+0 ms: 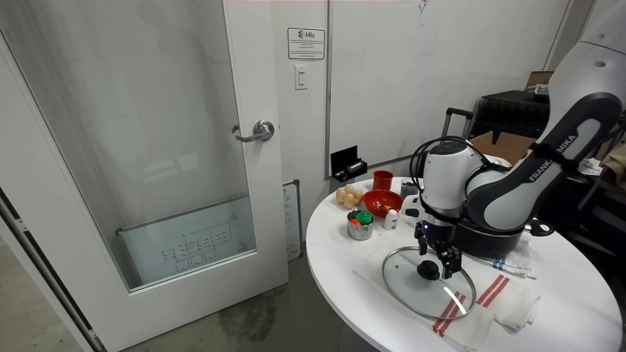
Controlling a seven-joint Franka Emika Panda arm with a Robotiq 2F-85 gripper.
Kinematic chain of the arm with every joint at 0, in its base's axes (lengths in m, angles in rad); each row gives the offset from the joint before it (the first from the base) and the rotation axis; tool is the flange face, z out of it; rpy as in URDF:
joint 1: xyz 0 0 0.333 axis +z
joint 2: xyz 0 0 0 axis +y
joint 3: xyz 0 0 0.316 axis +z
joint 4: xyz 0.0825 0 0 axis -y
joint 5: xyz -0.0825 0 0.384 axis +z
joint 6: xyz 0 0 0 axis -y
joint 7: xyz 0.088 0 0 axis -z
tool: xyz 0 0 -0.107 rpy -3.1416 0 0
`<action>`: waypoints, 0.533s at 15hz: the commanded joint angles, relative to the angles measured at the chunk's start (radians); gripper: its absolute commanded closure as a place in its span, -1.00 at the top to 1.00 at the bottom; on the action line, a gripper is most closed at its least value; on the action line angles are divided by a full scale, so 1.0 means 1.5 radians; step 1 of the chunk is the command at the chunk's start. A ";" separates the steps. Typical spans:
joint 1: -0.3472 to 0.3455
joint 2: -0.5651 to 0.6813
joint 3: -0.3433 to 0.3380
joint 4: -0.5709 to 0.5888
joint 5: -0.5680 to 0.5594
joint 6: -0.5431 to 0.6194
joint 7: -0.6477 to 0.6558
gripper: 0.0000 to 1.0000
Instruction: Put the glass lid on the black pot
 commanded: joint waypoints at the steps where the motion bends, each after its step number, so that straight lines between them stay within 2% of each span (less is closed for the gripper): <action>1: -0.010 0.019 0.010 0.019 -0.010 0.019 -0.031 1.00; 8: -0.020 0.027 0.014 0.027 -0.002 0.017 -0.056 1.00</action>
